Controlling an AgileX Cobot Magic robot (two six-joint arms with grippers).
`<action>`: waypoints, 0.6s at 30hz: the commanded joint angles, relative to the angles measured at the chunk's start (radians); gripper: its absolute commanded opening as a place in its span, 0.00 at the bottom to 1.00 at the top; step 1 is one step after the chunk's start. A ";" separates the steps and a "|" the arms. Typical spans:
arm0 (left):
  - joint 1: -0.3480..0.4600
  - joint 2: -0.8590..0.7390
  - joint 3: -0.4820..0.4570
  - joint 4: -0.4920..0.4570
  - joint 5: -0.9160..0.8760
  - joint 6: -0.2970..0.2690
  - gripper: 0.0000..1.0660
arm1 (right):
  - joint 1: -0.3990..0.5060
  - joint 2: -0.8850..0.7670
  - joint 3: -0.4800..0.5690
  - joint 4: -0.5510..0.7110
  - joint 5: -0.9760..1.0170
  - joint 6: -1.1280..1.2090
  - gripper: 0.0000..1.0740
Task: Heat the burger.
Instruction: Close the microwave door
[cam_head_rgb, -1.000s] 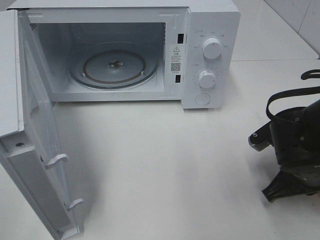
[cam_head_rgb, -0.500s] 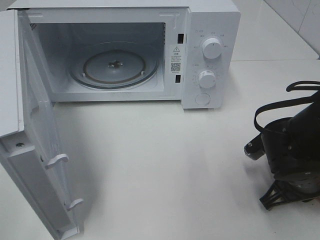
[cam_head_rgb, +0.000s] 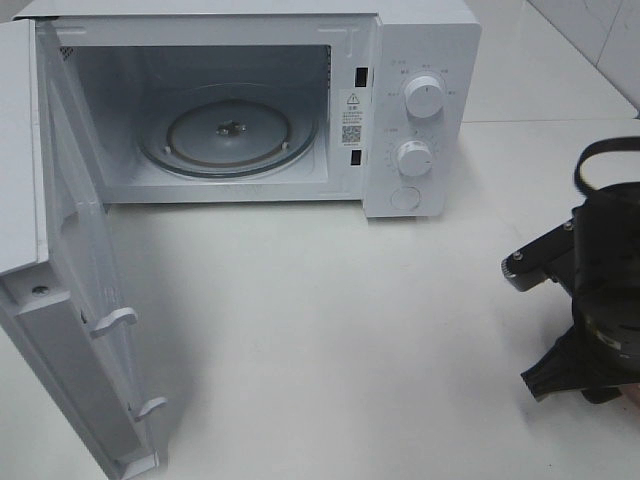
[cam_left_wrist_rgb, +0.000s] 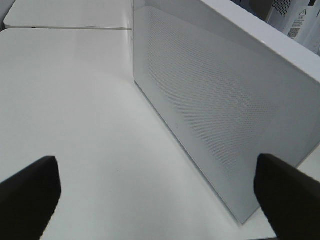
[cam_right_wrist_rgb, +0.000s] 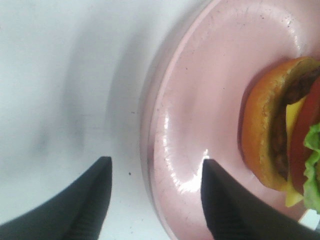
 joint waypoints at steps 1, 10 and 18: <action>0.004 -0.021 0.002 -0.004 -0.002 -0.003 0.92 | -0.001 -0.075 -0.001 0.068 0.016 -0.063 0.53; 0.004 -0.021 0.002 -0.004 -0.002 -0.003 0.92 | -0.001 -0.432 -0.001 0.415 0.016 -0.497 0.61; 0.004 -0.021 0.002 -0.004 -0.002 -0.003 0.92 | -0.001 -0.752 -0.001 0.542 0.121 -0.639 0.75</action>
